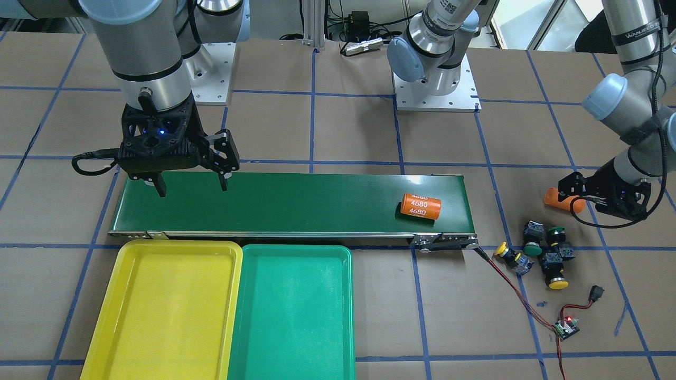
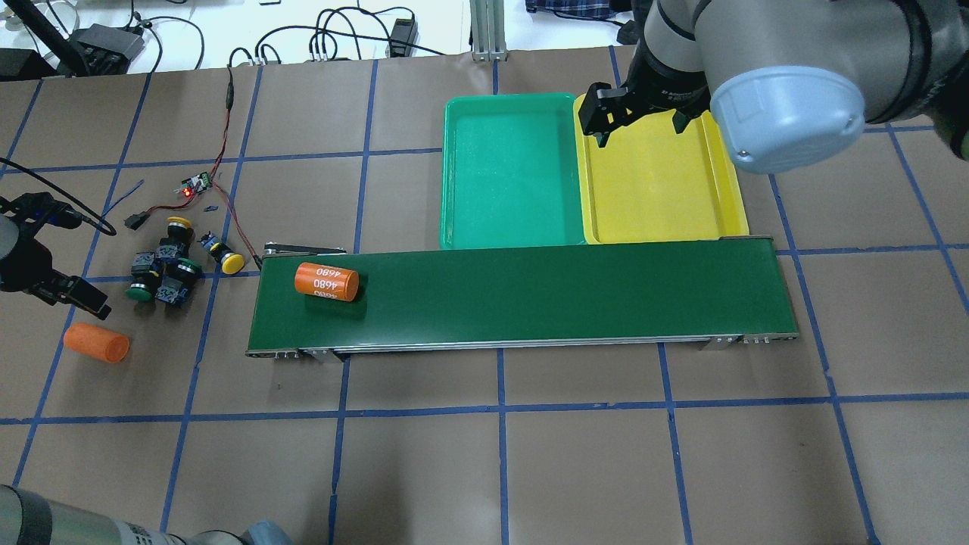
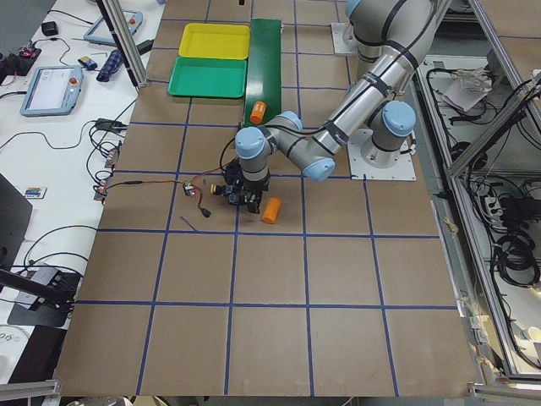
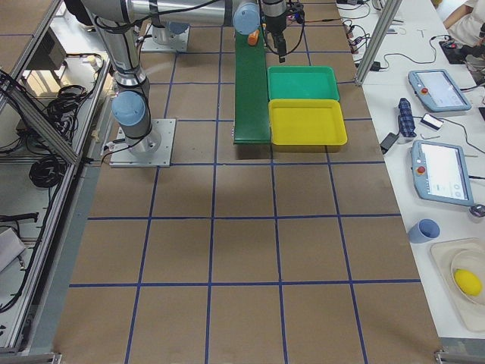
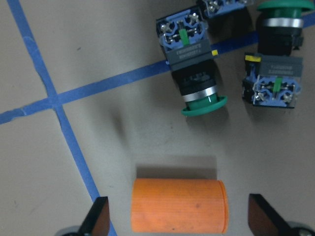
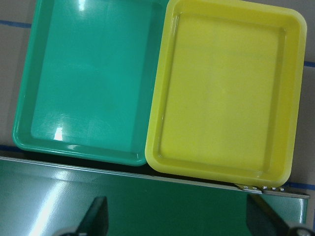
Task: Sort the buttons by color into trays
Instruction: 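Reach left gripper to the second orange cylinder and grasp it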
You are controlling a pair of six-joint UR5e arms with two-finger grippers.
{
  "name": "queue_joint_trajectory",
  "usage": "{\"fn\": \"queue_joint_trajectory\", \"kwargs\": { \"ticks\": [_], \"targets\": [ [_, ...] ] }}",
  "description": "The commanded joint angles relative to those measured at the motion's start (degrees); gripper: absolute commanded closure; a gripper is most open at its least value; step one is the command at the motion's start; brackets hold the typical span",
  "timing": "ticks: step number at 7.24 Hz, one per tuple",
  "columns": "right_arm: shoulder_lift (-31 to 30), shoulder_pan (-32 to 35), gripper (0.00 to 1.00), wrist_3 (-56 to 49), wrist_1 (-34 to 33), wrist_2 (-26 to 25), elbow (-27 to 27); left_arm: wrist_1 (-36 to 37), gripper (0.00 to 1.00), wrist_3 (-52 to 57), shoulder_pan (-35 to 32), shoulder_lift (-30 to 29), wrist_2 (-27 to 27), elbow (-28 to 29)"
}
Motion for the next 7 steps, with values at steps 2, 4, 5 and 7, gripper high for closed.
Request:
{"fn": "queue_joint_trajectory", "kwargs": {
  "ticks": [2, 4, 5, 7],
  "targets": [
    [-0.2, 0.0, 0.0, -0.2, 0.0, -0.4, 0.3, 0.3, 0.0, 0.7, 0.2, -1.7, -0.1, -0.2],
    [-0.2, -0.1, 0.0, -0.8, 0.0, -0.5, -0.2, 0.3, 0.0, 0.8, 0.3, -2.6, 0.0, -0.3],
    [-0.2, -0.6, 0.0, -1.1, 0.0, -0.5, -0.4, 0.3, 0.0, 0.9, 0.3, -3.1, 0.0, -0.4],
    [-0.2, -0.6, 0.0, -1.1, 0.0, -0.6, -0.4, 0.3, 0.0, 2.0, 0.3, -3.5, 0.4, -0.3]
  ]
}}
